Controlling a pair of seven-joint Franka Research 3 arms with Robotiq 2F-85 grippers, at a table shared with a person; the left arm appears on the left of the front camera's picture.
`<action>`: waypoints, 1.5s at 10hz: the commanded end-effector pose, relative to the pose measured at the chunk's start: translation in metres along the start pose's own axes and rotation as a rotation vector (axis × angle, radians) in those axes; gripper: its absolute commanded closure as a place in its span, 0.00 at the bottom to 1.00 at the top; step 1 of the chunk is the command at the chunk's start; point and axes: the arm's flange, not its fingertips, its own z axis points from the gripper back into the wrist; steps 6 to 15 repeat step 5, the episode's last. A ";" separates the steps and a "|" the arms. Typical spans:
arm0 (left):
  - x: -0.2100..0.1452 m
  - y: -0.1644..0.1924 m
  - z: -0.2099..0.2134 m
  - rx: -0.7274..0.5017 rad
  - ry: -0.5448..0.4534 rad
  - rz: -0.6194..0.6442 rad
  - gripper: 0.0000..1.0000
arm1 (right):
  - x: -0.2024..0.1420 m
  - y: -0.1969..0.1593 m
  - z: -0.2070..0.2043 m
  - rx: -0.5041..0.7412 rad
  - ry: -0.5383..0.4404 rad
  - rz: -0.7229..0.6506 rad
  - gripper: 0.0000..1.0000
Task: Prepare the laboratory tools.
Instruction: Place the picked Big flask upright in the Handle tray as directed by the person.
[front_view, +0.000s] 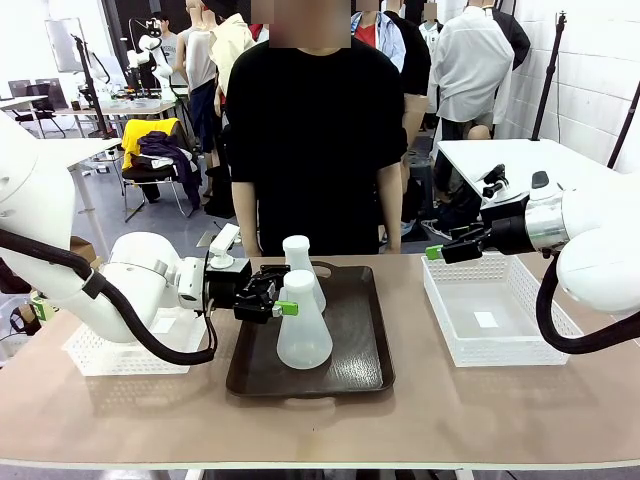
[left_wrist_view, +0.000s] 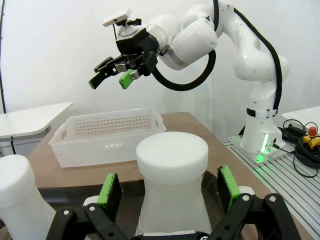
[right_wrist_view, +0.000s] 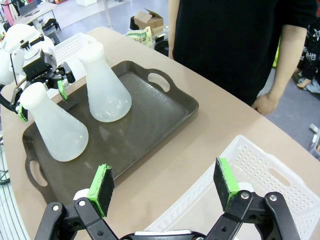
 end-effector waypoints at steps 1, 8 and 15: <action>0.000 0.000 -0.001 0.006 -0.019 -0.015 0.00 | 0.002 0.001 0.003 -0.001 -0.003 -0.006 0.00; 0.000 0.000 -0.001 0.006 -0.019 -0.015 0.00 | 0.002 0.001 0.003 -0.001 -0.003 -0.006 0.00; 0.000 0.000 -0.001 0.006 -0.019 -0.015 0.00 | 0.002 0.001 0.003 -0.001 -0.003 -0.006 0.00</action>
